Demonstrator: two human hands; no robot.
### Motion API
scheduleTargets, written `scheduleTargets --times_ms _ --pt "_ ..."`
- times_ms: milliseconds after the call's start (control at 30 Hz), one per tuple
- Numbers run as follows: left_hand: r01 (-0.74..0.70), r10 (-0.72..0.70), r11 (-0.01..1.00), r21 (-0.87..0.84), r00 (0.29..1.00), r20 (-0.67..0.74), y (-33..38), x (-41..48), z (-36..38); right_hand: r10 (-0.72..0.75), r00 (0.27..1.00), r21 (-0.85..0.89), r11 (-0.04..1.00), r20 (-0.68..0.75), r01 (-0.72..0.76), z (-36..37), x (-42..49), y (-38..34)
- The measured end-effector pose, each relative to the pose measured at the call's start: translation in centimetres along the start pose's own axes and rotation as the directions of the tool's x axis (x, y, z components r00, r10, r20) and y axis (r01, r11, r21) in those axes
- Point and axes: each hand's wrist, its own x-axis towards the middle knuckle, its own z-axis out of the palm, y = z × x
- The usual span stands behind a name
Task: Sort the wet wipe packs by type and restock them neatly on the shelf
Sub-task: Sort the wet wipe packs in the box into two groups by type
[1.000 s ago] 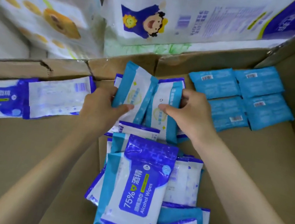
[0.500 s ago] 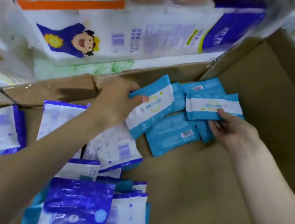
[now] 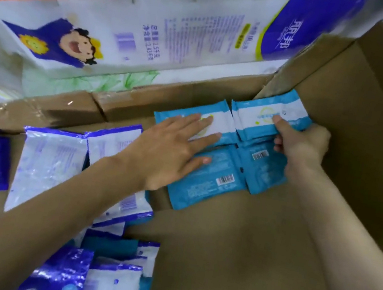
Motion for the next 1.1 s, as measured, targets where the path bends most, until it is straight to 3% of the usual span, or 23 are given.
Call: scheduleTargets --times_ms 167,300,433,533,600,667,733,800,867,900,1033,1100 --pt "0.052 -0.050 0.999 -0.013 0.990 0.129 -0.2 0.5 -0.6 -0.188 0.981 -0.064 0.981 -0.053 0.184 -0.1 -1.3 0.5" --pt "0.063 -0.052 0.996 -0.063 0.984 0.168 -0.3 0.3 -1.0 -0.185 0.981 -0.007 0.983 -0.061 0.185 -0.3 -2.3 0.1" --pt "0.129 -0.162 0.944 -0.305 0.983 -0.085 0.8 -3.0 -3.5 -0.177 0.983 -0.038 0.984 -0.039 0.176 -0.5 -3.1 -0.2" --pt "0.224 -0.419 0.808 -0.545 0.868 -0.264 0.8 -7.9 -5.8 -0.205 0.976 -0.183 0.964 -0.066 0.190 -1.5 -4.9 -0.5" --pt "0.328 -0.638 0.690 -0.645 0.696 -0.329 -0.1 -11.9 -6.0 -0.282 0.959 -0.176 0.945 -0.014 0.276 -2.0 -6.7 -0.7" --pt "0.464 -0.848 0.479 -0.745 0.465 -0.256 -1.4 -15.5 -5.2 -0.351 0.922 -0.127 0.919 0.164 0.373 -1.6 -9.2 -0.6" --pt "0.620 -0.939 0.296 -0.726 0.329 -0.102 -2.8 -18.2 -3.4 -0.338 0.849 -0.084 0.911 0.406 0.403 -0.1 -12.7 -0.3" --pt "0.705 -0.956 0.199 -0.680 0.294 0.026 -3.6 -19.7 -1.6 -0.294 0.753 -0.100 0.897 0.589 0.430 2.2 -16.1 0.0" --pt "0.730 -0.950 0.175 -0.661 0.302 0.082 -3.8 -19.7 -0.5 -0.238 0.659 -0.202 0.831 0.714 0.519 4.5 -18.1 0.6" --pt "0.739 -0.945 0.182 -0.648 0.313 0.092 -3.8 -19.5 -0.1 -0.211 0.644 -0.244 0.805 0.735 0.541 5.4 -18.8 0.9" --pt "0.754 -0.935 0.220 -0.619 0.343 0.086 -4.5 -18.9 0.0 -0.200 0.700 -0.320 0.781 0.686 0.537 7.5 -19.6 1.8" --pt "0.751 -0.933 0.202 -0.629 0.343 0.110 -4.8 -18.8 -0.3 -0.140 0.728 -0.319 0.832 0.671 0.454 7.8 -19.7 1.8"
